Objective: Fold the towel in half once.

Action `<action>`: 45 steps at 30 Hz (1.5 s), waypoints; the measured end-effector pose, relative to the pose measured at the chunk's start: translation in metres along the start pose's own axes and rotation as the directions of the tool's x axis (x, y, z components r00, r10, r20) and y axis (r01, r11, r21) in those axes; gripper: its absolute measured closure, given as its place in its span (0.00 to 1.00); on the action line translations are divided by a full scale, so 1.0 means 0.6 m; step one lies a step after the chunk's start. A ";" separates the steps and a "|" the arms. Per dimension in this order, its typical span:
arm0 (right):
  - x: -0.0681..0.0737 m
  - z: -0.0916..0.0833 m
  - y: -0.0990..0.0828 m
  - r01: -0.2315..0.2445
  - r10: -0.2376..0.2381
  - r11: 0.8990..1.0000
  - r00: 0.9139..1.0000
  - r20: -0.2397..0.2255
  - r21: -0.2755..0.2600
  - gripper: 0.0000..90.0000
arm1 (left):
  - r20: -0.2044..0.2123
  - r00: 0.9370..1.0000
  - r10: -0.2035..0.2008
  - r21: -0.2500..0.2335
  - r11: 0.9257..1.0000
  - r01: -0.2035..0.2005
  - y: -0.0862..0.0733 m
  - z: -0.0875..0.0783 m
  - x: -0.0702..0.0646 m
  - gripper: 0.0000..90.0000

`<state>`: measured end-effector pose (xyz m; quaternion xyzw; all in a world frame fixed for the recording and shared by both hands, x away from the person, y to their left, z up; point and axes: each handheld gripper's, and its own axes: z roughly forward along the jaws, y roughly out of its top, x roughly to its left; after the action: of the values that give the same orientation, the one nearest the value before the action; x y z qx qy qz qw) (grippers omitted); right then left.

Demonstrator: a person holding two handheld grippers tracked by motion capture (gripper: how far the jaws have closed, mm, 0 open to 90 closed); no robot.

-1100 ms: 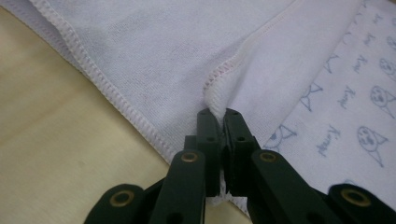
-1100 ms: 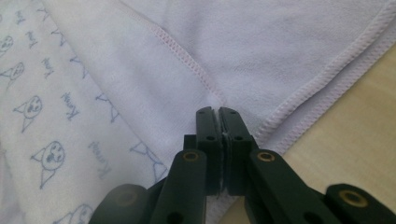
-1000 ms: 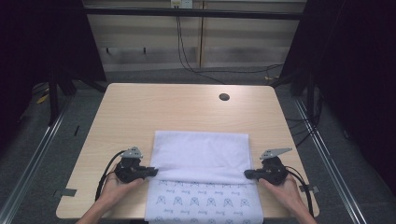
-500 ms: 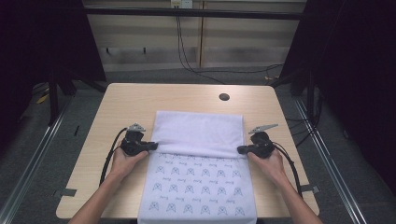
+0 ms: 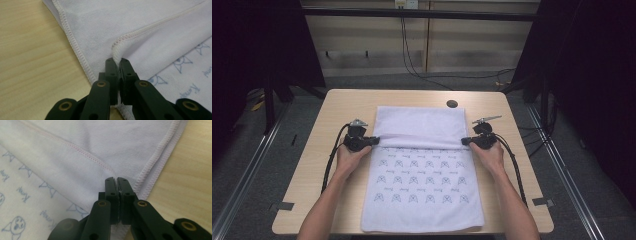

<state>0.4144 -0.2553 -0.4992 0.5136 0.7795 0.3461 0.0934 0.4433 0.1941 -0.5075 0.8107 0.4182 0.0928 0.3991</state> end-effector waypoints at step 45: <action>0.094 -0.287 -0.042 0.131 -0.209 0.926 0.959 -0.193 -0.353 0.98 | 0.245 0.954 0.172 -0.260 0.960 -0.107 -0.024 -0.268 -0.118 0.96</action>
<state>0.2839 -0.2890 -0.3757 0.3772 0.7561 0.5211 0.1200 0.3117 0.2369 -0.3983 0.7883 0.2879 0.0624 0.5402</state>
